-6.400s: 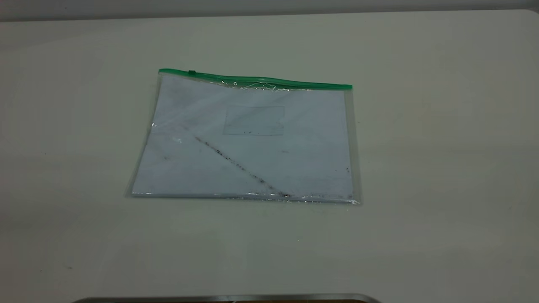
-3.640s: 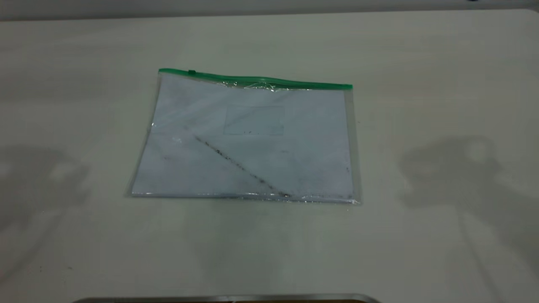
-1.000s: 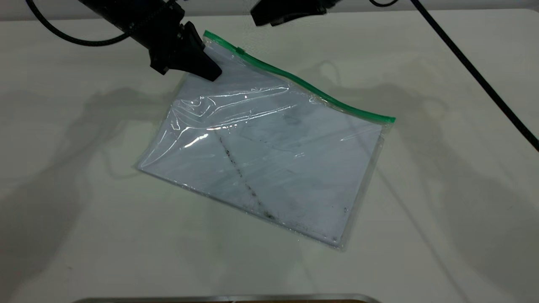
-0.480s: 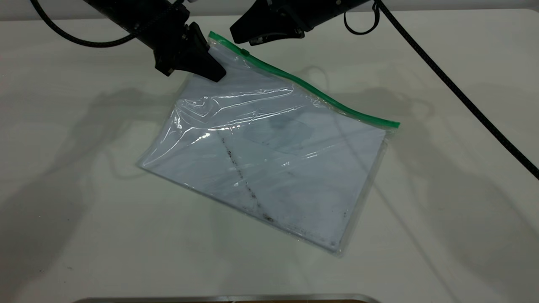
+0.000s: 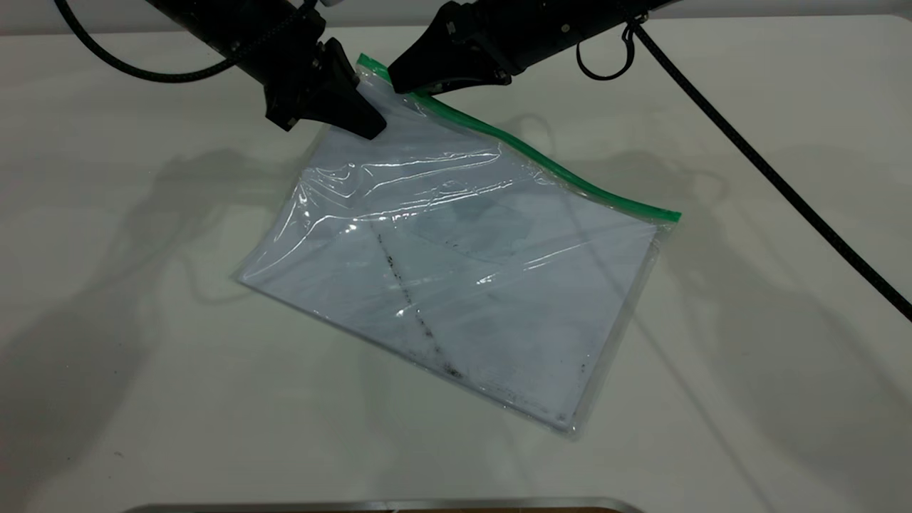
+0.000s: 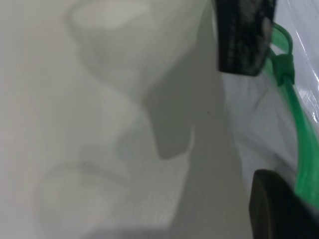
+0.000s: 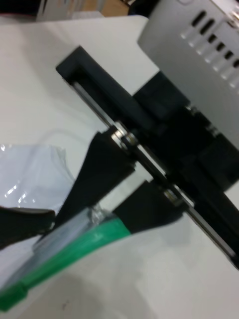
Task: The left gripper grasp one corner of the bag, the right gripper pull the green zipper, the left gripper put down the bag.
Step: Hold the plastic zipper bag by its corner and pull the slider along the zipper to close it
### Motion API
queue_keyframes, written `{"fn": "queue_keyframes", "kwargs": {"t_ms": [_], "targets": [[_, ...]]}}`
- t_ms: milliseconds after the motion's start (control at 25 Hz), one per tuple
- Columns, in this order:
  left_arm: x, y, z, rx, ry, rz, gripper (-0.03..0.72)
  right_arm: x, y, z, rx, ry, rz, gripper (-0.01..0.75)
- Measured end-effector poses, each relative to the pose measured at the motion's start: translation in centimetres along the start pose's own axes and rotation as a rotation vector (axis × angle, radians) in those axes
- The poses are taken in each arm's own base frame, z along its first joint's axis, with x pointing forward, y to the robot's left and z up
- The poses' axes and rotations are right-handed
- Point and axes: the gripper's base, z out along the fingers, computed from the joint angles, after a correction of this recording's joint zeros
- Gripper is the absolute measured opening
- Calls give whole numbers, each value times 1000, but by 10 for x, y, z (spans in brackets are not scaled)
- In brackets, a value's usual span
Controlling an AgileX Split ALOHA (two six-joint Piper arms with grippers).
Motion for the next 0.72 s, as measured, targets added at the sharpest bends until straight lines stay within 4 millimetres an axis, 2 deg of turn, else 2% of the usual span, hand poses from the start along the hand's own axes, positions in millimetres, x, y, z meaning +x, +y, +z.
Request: {"fn": "queue_keyframes", "kwargs": {"t_ms": [280, 560, 720], "targets": [[0, 0, 0, 0, 0, 0, 64, 1, -1, 0, 6, -2, -7, 493], [0, 0, 0, 0, 0, 0, 64, 10, -6, 6, 2, 12, 14, 492], [0, 0, 0, 0, 0, 0, 64, 13, -8, 7, 1, 12, 22, 464]]}}
